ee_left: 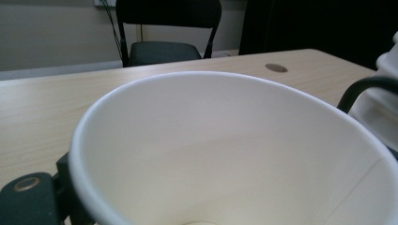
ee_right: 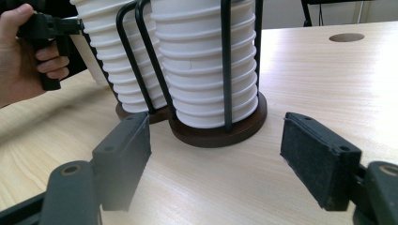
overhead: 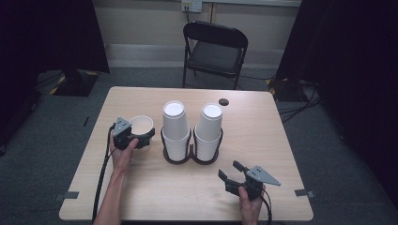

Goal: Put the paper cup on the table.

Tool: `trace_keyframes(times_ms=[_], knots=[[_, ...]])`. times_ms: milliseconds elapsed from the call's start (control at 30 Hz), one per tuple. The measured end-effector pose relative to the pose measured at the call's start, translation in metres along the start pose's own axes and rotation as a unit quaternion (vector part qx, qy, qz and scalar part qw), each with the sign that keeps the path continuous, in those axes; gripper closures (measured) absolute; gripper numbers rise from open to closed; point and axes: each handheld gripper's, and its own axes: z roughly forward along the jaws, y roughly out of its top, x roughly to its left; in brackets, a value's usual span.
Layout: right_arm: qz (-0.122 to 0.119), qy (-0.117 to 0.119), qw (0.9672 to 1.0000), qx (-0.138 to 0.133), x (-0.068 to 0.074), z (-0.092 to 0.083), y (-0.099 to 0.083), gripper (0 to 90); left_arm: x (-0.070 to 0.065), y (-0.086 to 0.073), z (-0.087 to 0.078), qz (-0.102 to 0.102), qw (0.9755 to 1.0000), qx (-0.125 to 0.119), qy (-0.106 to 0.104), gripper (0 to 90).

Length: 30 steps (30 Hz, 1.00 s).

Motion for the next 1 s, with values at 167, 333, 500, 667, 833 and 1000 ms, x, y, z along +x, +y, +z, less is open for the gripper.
trace_keyframes(times_ms=[167,333,500,667,833,1000], knots=[[-0.002,0.000,1.0000,0.001,0.000,0.000,0.000,24.3,-0.005,-0.003,0.006,0.015,0.9999,0.008,-0.002,8.4],[-0.002,0.003,1.0000,0.003,0.000,0.000,0.000,24.3,-0.004,-0.005,0.008,0.011,0.9999,0.008,0.000,8.5],[0.000,0.004,1.0000,0.005,0.000,0.001,0.000,24.3,-0.005,-0.006,0.009,0.016,0.9997,0.018,0.007,8.7],[0.000,0.005,1.0000,0.004,0.000,0.001,0.000,24.3,-0.007,-0.005,0.007,0.021,0.9993,0.029,0.013,9.1],[0.002,0.007,1.0000,0.005,0.000,0.000,0.000,24.3,-0.005,-0.008,0.008,0.016,0.9987,0.045,0.016,10.1],[0.004,0.009,0.9999,0.006,0.000,0.000,0.000,24.3,-0.004,-0.012,0.010,0.012,0.9980,0.061,0.015,12.1]])
